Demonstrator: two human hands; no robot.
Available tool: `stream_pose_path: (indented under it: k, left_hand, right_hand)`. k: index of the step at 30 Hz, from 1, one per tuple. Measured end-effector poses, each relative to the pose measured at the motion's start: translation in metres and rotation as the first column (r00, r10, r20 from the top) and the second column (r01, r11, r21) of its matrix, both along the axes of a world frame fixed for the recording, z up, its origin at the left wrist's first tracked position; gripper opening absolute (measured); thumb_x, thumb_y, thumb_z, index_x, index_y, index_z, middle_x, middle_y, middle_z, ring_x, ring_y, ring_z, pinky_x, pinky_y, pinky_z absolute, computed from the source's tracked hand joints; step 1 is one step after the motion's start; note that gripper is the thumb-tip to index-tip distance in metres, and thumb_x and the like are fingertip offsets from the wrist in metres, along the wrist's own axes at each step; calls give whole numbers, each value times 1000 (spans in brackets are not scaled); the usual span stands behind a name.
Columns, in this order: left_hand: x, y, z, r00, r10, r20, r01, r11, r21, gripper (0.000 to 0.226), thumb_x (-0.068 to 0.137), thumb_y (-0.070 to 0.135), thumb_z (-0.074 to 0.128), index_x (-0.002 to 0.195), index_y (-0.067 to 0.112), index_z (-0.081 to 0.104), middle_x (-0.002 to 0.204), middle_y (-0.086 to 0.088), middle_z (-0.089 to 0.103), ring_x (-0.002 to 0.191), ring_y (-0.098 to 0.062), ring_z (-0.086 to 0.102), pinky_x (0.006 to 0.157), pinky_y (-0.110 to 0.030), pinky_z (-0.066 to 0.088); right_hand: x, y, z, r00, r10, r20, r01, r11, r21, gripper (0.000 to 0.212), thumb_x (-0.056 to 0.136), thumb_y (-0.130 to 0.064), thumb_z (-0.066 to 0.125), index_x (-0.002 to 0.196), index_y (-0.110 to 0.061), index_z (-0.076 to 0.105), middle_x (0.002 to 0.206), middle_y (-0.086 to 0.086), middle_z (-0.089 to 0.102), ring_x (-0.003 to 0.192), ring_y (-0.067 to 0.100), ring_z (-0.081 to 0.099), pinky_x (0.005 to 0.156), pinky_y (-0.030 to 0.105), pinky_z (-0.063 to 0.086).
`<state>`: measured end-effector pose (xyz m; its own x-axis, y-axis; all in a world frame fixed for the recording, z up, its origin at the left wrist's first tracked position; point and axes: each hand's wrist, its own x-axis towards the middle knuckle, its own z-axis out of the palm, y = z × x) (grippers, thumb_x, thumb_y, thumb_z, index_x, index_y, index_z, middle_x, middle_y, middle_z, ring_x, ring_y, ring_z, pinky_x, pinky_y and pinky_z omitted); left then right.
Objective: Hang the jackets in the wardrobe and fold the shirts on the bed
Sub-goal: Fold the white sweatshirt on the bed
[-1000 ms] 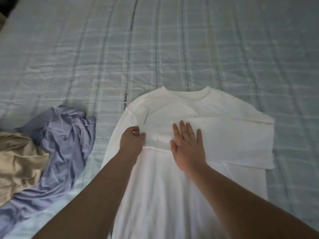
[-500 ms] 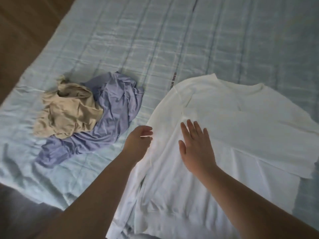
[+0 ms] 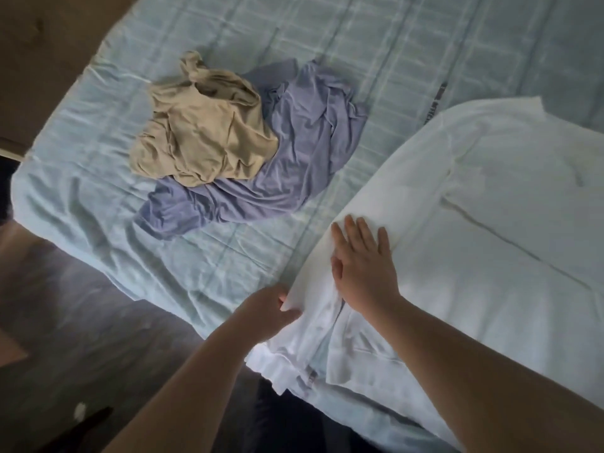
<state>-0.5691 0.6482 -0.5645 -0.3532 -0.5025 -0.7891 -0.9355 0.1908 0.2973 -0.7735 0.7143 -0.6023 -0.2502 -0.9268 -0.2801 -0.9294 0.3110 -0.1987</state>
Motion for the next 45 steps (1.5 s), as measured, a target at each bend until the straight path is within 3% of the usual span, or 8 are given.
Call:
stream_pose_path:
  k: [3,6,11,14,24,32,37,45]
  left_hand:
    - [9,-14,16,995,68,-77,-57,989,135,43,96,46,56,133,23,58,122,6,63,108,-16,61,89,-29,51]
    - [17,-56,45,912,287,-294,-240,953,186,36,90,51,55,96,19,69,87,1,71,84,-23,66,75,-37,54]
    - [25,-149,90,921,77,-382,-135,983,-128,32,99,36,54,72,19,55,69,5,58,61,-5,53,58,-24,39]
    - [28,-207,88,933,-41,-358,-37,977,-209,28,98,33,58,71,27,52,71,7,56,65,-1,50,56,-13,33]
    - [66,-323,17,934,-355,-34,355,935,-2,46,83,50,72,119,21,67,106,4,67,95,-15,62,81,-31,48]
    - [113,-305,39,888,238,-393,-167,964,208,51,69,65,62,103,27,71,88,4,74,81,-20,71,74,-47,58]
    - [134,-293,34,694,632,-345,-332,706,626,46,72,26,78,114,19,63,100,-6,69,88,-28,70,64,-45,57]
    - [140,-273,9,453,814,-363,-499,569,653,38,76,10,75,113,11,65,97,-9,69,89,-33,67,62,-45,57]
  right_hand:
    - [12,-11,4,997,-68,-26,69,997,39,64,96,-42,30,155,-17,27,161,9,26,149,29,21,118,58,12]
    - [23,-30,12,989,-148,-29,149,988,33,67,97,-47,28,155,-14,24,161,9,26,149,28,23,118,58,14]
    - [43,-82,37,961,-275,16,275,958,-82,65,100,-45,21,157,-15,15,163,8,19,150,26,19,121,55,12]
    - [57,-116,38,945,-325,36,327,939,-105,64,101,-44,17,158,-16,10,165,7,14,151,27,14,121,54,11]
    - [79,-181,-18,909,-406,-95,404,914,-35,64,101,-47,20,158,-20,10,166,6,10,152,28,8,119,59,8]
    - [88,-196,3,905,-400,-144,411,909,62,68,99,-53,11,158,-21,1,166,4,4,152,32,5,118,61,7]
    - [95,-200,15,934,-346,-87,350,936,32,64,101,-49,13,158,-22,4,166,5,6,152,26,8,121,54,7]
    - [105,-209,-19,931,-339,-136,344,939,18,67,98,-46,23,157,-17,12,165,11,12,151,30,12,119,59,7]
